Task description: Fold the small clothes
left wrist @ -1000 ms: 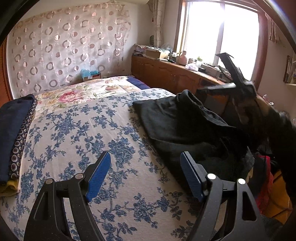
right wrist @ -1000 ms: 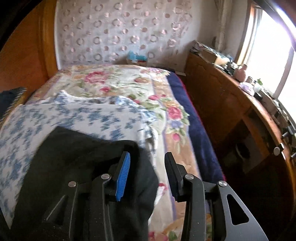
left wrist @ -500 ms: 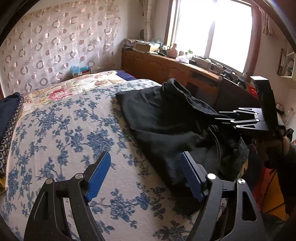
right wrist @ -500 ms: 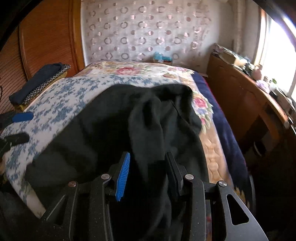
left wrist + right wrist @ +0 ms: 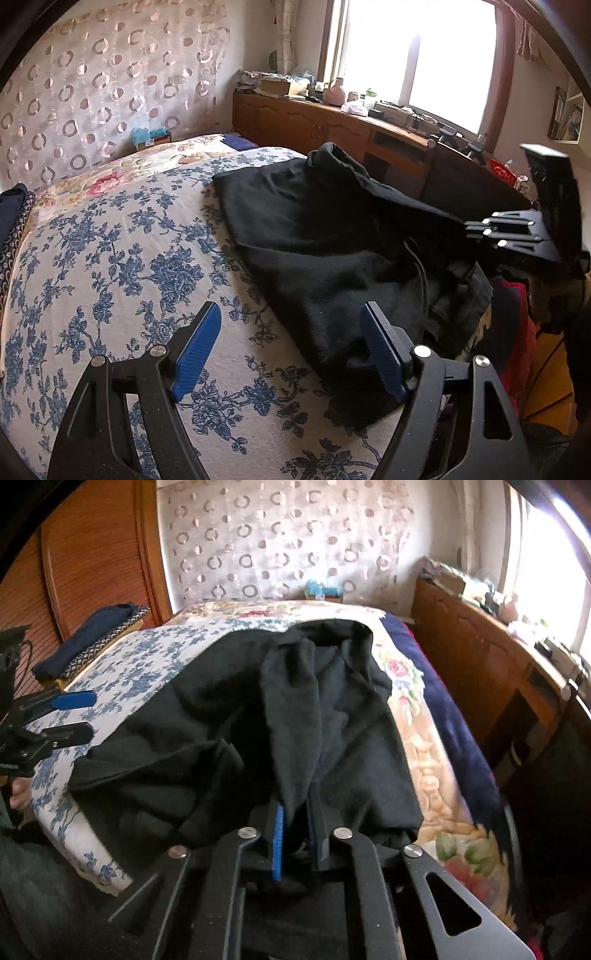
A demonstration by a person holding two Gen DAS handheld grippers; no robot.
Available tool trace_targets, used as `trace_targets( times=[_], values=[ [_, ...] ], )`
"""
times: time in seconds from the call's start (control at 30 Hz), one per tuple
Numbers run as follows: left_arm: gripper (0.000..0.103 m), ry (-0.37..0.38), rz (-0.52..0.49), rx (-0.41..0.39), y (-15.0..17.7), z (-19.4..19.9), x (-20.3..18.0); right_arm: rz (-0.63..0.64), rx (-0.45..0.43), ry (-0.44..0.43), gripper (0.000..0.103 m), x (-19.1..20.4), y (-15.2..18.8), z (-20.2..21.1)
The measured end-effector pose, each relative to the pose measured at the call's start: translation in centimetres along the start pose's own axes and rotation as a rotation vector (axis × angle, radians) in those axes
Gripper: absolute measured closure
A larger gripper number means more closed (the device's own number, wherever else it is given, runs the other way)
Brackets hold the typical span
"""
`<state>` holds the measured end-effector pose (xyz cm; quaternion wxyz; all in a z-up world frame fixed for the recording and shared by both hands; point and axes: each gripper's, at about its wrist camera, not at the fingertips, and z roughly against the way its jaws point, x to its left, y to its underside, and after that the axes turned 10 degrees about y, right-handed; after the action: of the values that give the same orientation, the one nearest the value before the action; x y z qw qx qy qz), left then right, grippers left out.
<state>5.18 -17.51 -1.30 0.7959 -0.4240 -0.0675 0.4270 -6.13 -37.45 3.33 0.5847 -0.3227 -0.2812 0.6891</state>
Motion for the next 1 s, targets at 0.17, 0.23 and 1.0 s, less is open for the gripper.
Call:
trace_targets(
  times=[0.17, 0.23, 1.0],
  values=[
    [0.025, 0.004, -0.004, 0.007, 0.1, -0.2, -0.4, 0.003, -0.041, 0.024, 0.099, -1.2, -0.1, 2.2],
    [0.025, 0.006, -0.006, 0.009, 0.1, -0.3, -0.4, 0.018, -0.035, 0.05, 0.099, -1.8, 0.2, 3.0],
    [0.025, 0.052, -0.005, 0.111, 1.6, -2.2, -1.8, 0.005, 0.093, 0.116, 0.064, -1.7, 1.5, 0.8]
  ],
)
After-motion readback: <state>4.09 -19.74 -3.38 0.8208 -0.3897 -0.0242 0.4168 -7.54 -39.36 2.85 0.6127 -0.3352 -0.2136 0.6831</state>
